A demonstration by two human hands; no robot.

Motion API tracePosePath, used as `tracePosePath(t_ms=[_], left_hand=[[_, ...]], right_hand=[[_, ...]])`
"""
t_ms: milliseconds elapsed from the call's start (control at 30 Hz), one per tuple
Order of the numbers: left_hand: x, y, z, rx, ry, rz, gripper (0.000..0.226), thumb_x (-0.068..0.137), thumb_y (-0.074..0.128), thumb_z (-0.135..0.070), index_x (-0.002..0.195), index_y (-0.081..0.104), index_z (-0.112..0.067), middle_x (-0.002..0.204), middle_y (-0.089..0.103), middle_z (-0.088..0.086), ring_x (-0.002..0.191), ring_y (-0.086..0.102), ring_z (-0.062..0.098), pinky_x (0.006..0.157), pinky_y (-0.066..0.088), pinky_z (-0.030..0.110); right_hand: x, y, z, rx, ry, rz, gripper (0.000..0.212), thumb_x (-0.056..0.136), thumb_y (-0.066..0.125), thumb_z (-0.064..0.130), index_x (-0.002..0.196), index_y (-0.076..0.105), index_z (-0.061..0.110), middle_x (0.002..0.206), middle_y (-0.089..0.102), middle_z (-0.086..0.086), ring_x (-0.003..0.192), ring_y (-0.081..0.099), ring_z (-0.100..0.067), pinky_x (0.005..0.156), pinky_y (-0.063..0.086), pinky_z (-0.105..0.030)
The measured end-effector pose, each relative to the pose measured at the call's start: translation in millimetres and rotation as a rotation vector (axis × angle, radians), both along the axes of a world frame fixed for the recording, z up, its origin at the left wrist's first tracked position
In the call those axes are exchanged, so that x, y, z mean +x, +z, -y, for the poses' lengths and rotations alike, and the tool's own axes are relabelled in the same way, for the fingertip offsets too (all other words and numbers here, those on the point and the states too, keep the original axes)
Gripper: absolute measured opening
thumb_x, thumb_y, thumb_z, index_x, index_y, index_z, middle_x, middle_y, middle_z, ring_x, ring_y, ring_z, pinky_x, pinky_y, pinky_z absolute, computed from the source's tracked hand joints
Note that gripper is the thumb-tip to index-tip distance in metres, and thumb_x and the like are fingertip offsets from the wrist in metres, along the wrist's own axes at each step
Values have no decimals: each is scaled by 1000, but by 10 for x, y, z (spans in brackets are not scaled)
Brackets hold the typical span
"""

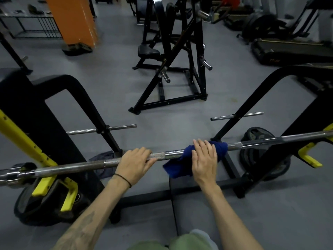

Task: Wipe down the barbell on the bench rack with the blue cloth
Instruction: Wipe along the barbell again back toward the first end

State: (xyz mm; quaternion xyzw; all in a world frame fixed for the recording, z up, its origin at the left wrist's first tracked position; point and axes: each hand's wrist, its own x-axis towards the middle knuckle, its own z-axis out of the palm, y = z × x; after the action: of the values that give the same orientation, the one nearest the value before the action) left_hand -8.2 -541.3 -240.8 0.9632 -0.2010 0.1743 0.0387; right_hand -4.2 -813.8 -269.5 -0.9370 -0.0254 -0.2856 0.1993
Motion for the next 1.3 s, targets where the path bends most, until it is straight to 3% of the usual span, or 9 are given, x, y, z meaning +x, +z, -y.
tracePosePath(t_ms=[100,267,367,500,667,800,900,1133,1300], left_hand=[[10,-79,22,9,-15,52,52,97,38,-61,111,64,-17,102,63,-2,89,61,21,75,51,37],[16,-19,10,-18,-23,68,59,97,37,-63,117,67,-16,116,67,0,103,64,20,85,52,35],[-52,-48,-150,-42,-75,109,56,101,37,-55,123,66,-12,124,66,4,112,64,23,96,46,36],[-98,-116,-208,35,-37,131,56,100,45,-52,134,61,-11,135,62,7,124,58,27,103,46,43],[-62,-130,-193,17,-45,169,57,100,46,-55,132,64,-11,133,65,6,120,61,25,96,51,41],[-83,-140,-191,46,-47,184,54,97,51,-48,135,61,-11,137,61,8,124,58,27,101,47,42],[-55,-167,-143,49,1,204,52,94,50,-43,132,63,-10,136,62,10,121,60,29,100,45,42],[-48,-200,-183,115,-14,202,55,91,56,-38,138,57,-10,143,56,12,125,58,30,103,45,43],[-30,-219,-175,93,-4,188,63,75,83,-22,133,60,-10,131,64,12,118,62,32,96,51,43]], right_hand=[[-69,34,-477,143,-95,-41,48,104,37,30,140,64,11,149,58,-7,145,42,-36,128,4,-45],[-161,62,-222,-258,434,-70,59,101,42,28,159,40,17,164,39,-1,150,36,-25,126,21,-47],[-41,70,192,-208,268,-44,55,102,40,27,155,47,12,158,47,-8,145,46,-30,124,25,-47],[-154,7,-366,84,-7,-49,57,99,41,28,151,50,7,159,46,-9,153,32,-33,129,6,-45],[-236,54,-432,-271,476,-38,66,98,47,28,161,34,14,169,29,-4,157,22,-24,129,14,-44],[-113,15,16,-138,194,-16,56,102,42,28,155,46,9,164,38,-7,152,35,-28,126,22,-47],[-199,-18,-348,84,25,-60,57,105,40,37,154,46,7,164,38,-7,156,25,-31,129,8,-47],[-128,54,-198,-343,412,-18,58,106,42,41,159,40,18,166,34,-2,155,31,-22,128,13,-49],[-177,18,-333,76,-1,-72,60,108,32,44,152,49,6,160,44,-9,155,29,-27,129,4,-50]])
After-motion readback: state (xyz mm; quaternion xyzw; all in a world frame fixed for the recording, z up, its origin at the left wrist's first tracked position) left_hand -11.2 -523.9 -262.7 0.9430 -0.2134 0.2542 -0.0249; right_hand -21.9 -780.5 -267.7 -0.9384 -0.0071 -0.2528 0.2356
